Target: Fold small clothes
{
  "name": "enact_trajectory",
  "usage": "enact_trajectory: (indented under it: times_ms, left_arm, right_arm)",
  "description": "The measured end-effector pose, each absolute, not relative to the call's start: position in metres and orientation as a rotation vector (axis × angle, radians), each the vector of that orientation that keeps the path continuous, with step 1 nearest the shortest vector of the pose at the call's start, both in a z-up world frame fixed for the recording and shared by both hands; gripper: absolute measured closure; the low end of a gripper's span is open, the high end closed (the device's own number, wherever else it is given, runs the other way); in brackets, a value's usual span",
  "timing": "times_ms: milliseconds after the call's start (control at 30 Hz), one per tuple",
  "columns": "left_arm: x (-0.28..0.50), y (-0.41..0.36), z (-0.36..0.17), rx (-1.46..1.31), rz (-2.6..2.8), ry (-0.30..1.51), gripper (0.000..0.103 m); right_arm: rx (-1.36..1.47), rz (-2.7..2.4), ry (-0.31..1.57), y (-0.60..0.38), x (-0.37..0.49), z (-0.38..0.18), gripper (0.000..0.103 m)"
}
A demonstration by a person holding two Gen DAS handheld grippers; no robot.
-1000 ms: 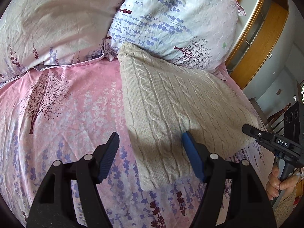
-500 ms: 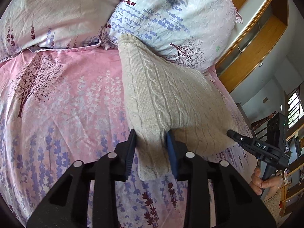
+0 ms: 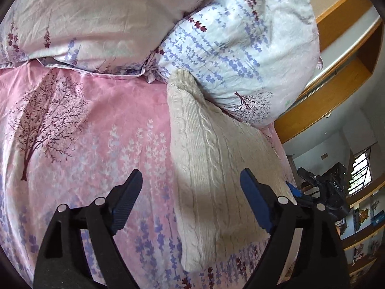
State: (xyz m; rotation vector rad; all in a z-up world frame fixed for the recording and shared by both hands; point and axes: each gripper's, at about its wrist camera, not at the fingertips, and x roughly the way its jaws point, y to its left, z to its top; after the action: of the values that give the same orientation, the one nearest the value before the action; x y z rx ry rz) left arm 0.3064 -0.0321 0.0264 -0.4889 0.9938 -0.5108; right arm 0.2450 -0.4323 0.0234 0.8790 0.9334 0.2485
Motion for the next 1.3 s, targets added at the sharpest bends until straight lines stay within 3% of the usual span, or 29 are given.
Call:
enact_trajectory:
  times_ms: [367,633,700,800,1067,1300]
  left_arm:
    - [0.326,-0.061,0.004,-0.516,-0.577,1.079,0.021]
    - [0.321,-0.075,0.000,-0.546,-0.621,1.084,0.043]
    - [0.319,-0.074,0.003,-0.555,-0.631,1.066,0.057]
    - [0.316,-0.067,0.008,-0.547,-0.639,1.050,0.063]
    - [0.273,0.016,0.047,-0.526,-0.631,0.946,0.064]
    - [0.260,0.102,0.023,-0.547,-0.475,0.980,0.061]
  right_arm:
    - [0.845,0.289,1.052,-0.412,0.278,-0.004,0.032]
    - [0.876,0.385,1.042,-0.401,0.275,-0.013,0.065]
    - [0.858,0.379,1.017,-0.398,0.271,-0.009,0.068]
    - [0.817,0.400,0.955,-0.386,0.264,0.008,0.071]
    - [0.628,0.525,0.856,-0.303,0.260,0.056,0.074]
    - [0.533,0.575,0.948,-0.234,0.269,0.025,0.074]
